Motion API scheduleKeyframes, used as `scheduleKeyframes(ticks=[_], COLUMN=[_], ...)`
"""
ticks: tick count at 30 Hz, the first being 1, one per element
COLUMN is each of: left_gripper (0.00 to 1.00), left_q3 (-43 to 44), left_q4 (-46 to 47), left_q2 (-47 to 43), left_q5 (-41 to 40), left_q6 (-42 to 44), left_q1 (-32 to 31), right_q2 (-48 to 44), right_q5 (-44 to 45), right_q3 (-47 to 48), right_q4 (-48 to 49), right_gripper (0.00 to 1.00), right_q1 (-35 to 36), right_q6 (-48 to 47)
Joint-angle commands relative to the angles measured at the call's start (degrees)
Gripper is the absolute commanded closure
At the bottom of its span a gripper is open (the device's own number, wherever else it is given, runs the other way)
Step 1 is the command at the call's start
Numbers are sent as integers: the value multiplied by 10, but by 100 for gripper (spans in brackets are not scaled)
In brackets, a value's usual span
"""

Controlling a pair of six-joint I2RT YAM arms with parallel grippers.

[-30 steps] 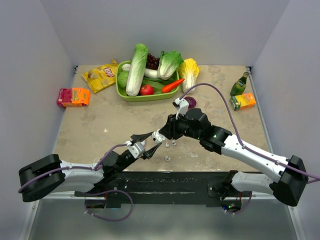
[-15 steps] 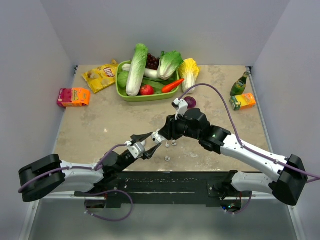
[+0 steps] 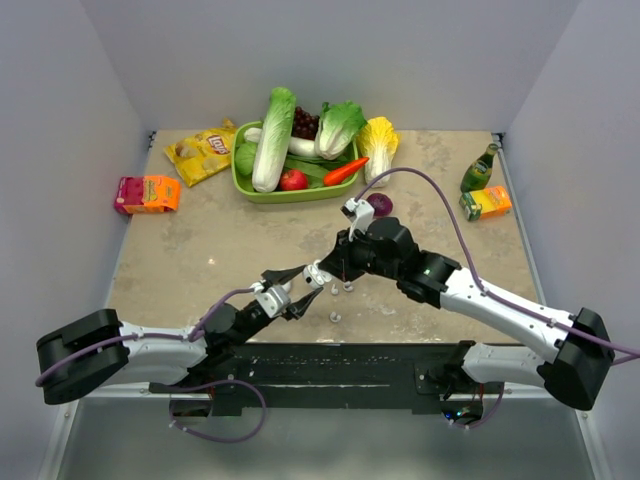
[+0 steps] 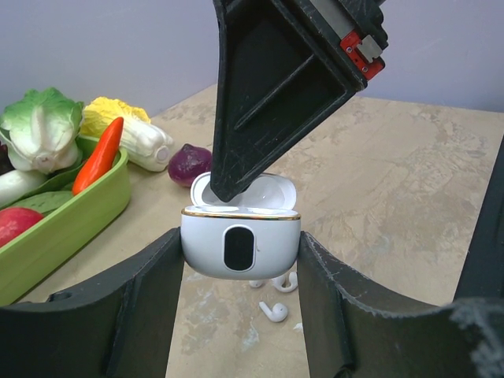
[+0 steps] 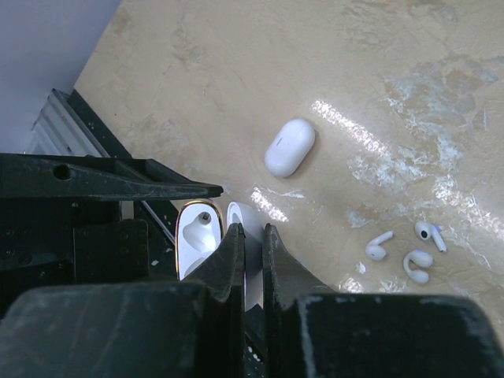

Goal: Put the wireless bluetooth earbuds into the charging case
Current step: Adjust the charging case.

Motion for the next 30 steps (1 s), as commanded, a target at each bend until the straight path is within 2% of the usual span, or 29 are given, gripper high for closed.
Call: scheduleKeyframes(ticks=[1,4,5,6,7,9,10,11,20,26,29,30], left_gripper=[83,64,61,58,49,40,4,0,0,0,0,0], left_q3=[15,44,56,60,63,67,68,71,88,82,83,84], left_q4=[71,-11,-39,-47,-51,-55,-55,-55,-67,-103,-137,-143], left_q2=[-5,-2,1,8,11,22,25,29,41,-8,-44,-51], left_q5=[-10,-17,-18,-12,-7,4,7,10,8,5,54,132], left_q6=[-19,-44,-49,-55,-62,-71,-78,-80,-87,-160,-227,-264], left_q1=[-3,-3,-3,-3,-3,-3,-3,-3,-3,-1,18,48], right_q2=[-20,-43,-49,-55,-66,-75,-78,-79,-100,-120,-137,-158], right_q5=[43,57,67,68,70,60,60,60,66,109,91,95], right_q3=[37,54,57,65,69,74,78,82,95,86,59,51], right_q4=[-33,-46,-50,-53,-54,-53,-58,-63,-84,-77,-42,-34], right_gripper=[100,100,100,100,100,100,100,100,100,100,100,100], right_q1=[-3,-3,-3,-3,-3,-3,-3,-3,-3,-3,-2,1], right_q6=[-51,-79,-88,-96,-110,-124,-136,-143,-168,-195,-241,-257])
